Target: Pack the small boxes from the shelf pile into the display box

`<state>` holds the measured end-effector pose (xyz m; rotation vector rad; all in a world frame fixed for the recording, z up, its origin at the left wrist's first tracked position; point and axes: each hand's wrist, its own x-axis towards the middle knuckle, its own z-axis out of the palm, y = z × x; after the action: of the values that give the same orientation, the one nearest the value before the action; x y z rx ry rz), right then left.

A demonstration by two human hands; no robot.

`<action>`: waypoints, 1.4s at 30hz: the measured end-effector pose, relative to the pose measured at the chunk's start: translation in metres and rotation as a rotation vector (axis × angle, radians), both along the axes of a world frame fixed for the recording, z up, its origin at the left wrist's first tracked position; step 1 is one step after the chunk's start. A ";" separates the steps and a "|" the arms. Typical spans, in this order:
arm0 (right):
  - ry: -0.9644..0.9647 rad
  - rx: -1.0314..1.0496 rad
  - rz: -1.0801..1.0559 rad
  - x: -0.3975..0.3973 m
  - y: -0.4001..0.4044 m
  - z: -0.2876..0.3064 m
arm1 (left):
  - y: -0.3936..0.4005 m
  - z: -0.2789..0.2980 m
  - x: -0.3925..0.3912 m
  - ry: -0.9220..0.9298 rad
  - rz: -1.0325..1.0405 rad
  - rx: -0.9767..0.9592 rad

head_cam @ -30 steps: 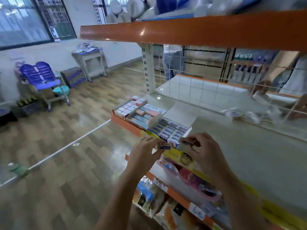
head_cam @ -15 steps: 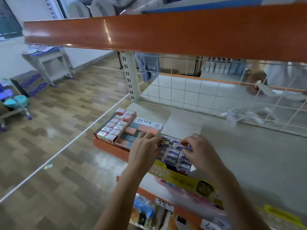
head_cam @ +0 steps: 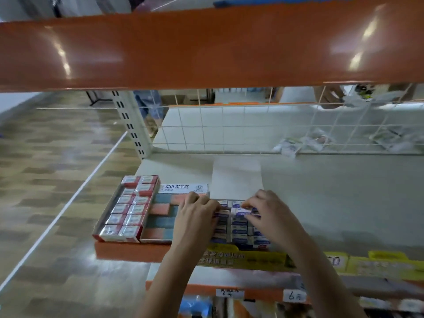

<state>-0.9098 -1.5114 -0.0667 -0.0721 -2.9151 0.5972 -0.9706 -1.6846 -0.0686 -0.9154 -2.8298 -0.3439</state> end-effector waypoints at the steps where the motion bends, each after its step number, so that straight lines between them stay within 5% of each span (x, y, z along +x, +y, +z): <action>1: -0.004 -0.004 -0.011 0.001 -0.002 -0.001 | 0.000 0.000 -0.002 -0.002 -0.009 -0.012; 21: 0.044 0.031 -0.094 -0.007 -0.013 -0.010 | 0.011 0.009 -0.009 -0.004 0.034 -0.120; 32: -0.032 -0.005 -0.101 0.000 -0.009 0.014 | 0.014 0.030 -0.026 -0.048 -0.194 -0.102; 42: -0.043 0.087 -0.606 0.039 0.081 0.032 | 0.158 0.054 -0.007 -0.017 -0.586 -0.053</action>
<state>-0.8704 -1.4304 -0.0345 -0.9209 -2.7297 0.3620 -0.9771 -1.5263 -0.0142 -1.7513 -2.5336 -0.3374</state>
